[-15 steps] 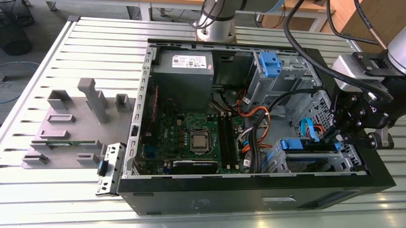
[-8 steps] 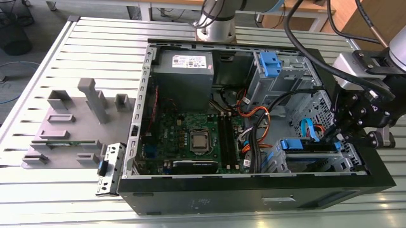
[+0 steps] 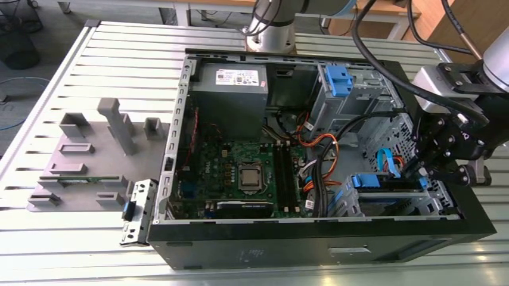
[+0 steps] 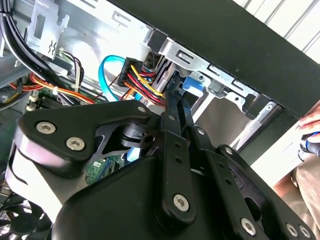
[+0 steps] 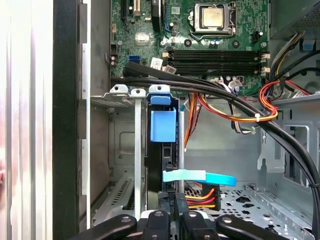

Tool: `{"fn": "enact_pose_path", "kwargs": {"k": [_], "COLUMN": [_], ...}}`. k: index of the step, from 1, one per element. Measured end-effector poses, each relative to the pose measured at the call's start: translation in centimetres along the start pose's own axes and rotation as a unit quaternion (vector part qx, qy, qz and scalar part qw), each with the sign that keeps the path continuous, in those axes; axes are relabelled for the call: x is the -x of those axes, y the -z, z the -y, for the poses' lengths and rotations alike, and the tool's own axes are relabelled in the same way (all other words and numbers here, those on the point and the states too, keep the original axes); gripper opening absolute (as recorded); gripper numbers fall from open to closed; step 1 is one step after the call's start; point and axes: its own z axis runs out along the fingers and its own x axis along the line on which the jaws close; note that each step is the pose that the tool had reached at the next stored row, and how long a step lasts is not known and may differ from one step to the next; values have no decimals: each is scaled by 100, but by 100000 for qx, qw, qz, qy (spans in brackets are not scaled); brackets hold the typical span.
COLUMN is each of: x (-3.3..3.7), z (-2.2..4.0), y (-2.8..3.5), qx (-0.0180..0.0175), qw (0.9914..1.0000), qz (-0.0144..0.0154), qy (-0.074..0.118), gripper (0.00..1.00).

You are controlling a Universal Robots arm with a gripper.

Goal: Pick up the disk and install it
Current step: 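Insert the second disk wire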

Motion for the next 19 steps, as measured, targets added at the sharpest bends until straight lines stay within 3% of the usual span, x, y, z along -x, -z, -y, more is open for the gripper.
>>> {"fn": "enact_pose_path", "kwargs": {"k": [9, 11, 19], "x": [1, 1, 1], "z": [-7, -8, -7], "y": [-2, -4, -3], "qx": [11, 348, 491], "qw": [100000, 99999, 99999], "qz": [-8, -6, -14], "qy": [-213, -221, -212], "gripper": [16, 16, 16]}}
